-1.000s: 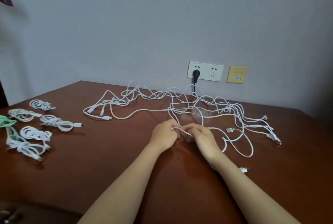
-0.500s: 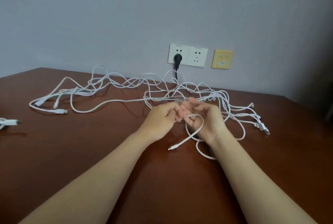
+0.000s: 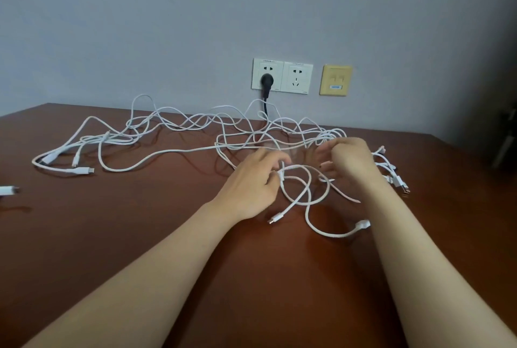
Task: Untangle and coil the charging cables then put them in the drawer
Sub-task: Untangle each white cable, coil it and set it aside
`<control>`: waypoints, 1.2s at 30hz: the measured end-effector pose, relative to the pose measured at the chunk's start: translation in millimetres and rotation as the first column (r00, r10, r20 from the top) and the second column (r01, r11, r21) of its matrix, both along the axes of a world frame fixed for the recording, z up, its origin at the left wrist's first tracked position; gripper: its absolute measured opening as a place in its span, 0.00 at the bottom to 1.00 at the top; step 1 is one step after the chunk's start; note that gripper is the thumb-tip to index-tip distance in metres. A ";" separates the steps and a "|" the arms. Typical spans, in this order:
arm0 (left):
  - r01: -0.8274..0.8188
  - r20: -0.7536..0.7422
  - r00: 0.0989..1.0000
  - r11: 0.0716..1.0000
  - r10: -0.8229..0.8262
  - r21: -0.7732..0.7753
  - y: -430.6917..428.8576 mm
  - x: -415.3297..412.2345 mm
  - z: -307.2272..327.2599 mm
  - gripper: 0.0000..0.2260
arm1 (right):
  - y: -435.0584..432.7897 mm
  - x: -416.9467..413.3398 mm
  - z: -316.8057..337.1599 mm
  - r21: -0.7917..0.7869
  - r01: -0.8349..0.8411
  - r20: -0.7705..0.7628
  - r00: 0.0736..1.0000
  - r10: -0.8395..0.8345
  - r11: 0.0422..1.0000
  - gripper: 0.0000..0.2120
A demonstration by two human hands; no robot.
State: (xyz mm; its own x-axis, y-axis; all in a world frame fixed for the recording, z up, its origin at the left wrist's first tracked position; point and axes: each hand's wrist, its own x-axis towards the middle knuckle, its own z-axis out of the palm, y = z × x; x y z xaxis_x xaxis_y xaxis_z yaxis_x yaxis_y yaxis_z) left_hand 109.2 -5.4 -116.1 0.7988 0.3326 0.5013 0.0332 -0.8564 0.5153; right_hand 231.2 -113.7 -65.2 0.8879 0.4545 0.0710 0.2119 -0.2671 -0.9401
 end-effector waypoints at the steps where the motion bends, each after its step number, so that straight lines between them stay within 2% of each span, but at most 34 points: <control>1: -0.026 0.035 0.999 0.999 0.027 -0.031 -0.9 -0.2 1.6 0.15 | -1.1 0.3 -0.5 -0.076 -0.025 -0.008 1.000 0.025 0.997 0.17; 3: -0.044 0.054 0.997 0.992 0.051 -0.120 -1.9 -0.3 2.9 0.15 | -1.7 -3.3 -1.2 -0.221 -0.091 -0.041 0.996 0.084 0.971 0.13; 7: -0.057 -0.075 0.996 0.969 0.040 -0.240 0.4 1.5 0.7 0.13 | -2.1 -3.6 -2.7 -0.403 -0.106 0.089 0.984 0.154 0.909 0.09; 10: -0.103 0.039 0.990 0.900 0.132 -0.424 3.0 5.0 2.0 0.13 | -3.5 -8.8 -3.1 -0.448 -0.183 0.037 0.974 0.223 0.875 0.06; 13: -0.097 0.042 0.989 0.832 0.143 -0.546 6.1 4.7 3.2 0.13 | -5.2 -7.7 -3.6 -0.439 -0.081 0.241 0.949 0.204 0.895 0.10; 15: -0.096 0.010 0.993 0.841 0.120 -0.533 7.2 4.2 2.8 0.13 | -6.9 -9.9 -0.9 -0.412 -0.047 0.326 0.925 0.195 0.910 0.08; 17: -0.110 -0.010 0.993 0.871 0.120 -0.479 6.5 4.1 2.8 0.14 | -7.5 -11.7 3.8 -0.418 -0.109 0.294 0.923 0.247 0.902 0.08; 18: -0.112 -0.023 0.993 0.885 0.114 -0.452 5.9 4.3 2.5 0.14 | -7.9 -13.9 6.3 -0.450 -0.165 0.240 0.924 0.297 0.878 0.09; 20: -0.114 -0.066 0.993 0.907 0.095 -0.406 4.5 3.3 2.1 0.13 | -8.7 -14.4 7.2 -0.584 -0.256 0.136 0.905 0.404 0.770 0.11; 22: -0.106 -0.121 0.990 0.929 0.067 -0.354 4.8 1.6 2.0 0.13 | -9.4 -13.6 4.9 -0.682 -0.277 0.106 0.878 0.466 0.677 0.09; 23: -0.100 -0.148 0.988 0.938 0.054 -0.331 4.4 0.9 2.9 0.13 | -9.6 -12.6 3.8 -0.679 -0.283 0.109 0.874 0.475 0.677 0.07; 25: -0.090 -0.181 0.983 0.950 0.035 -0.300 2.5 0.2 5.0 0.12 | -10.9 -12.5 3.4 -0.592 -0.316 0.107 0.881 0.461 0.742 0.05; 27: -0.079 -0.194 0.981 0.954 0.022 -0.290 0.6 -0.6 7.0 0.12 | -11.7 -13.4 3.8 -0.455 -0.354 0.075 0.899 0.432 0.817 0.04; 30: -0.044 -0.249 0.968 0.951 -0.035 -0.307 -0.7 -1.9 10.6 0.12 | -12.9 -10.5 2.7 -0.205 -0.343 -0.060 0.939 0.338 0.917 0.03; 33: 0.025 -0.286 0.948 0.925 -0.143 -0.379 -6.3 -0.4 13.8 0.11 | -12.5 -7.4 -1.0 -0.065 -0.319 -0.138 0.941 0.308 0.946 0.07; 36: 0.136 -0.247 0.929 0.876 -0.275 -0.462 -13.2 2.1 14.2 0.11 | -8.1 -8.3 -4.0 0.002 -0.278 -0.153 0.949 0.275 0.961 0.10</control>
State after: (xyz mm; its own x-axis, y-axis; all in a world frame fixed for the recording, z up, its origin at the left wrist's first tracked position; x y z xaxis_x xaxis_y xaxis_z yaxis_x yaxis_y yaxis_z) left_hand 111.3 -18.6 -101.9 0.9598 0.2702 0.0755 0.0914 -0.5555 0.8265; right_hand 223.0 -121.8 -69.2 0.7271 0.6835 -0.0647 0.1371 -0.2369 -0.9618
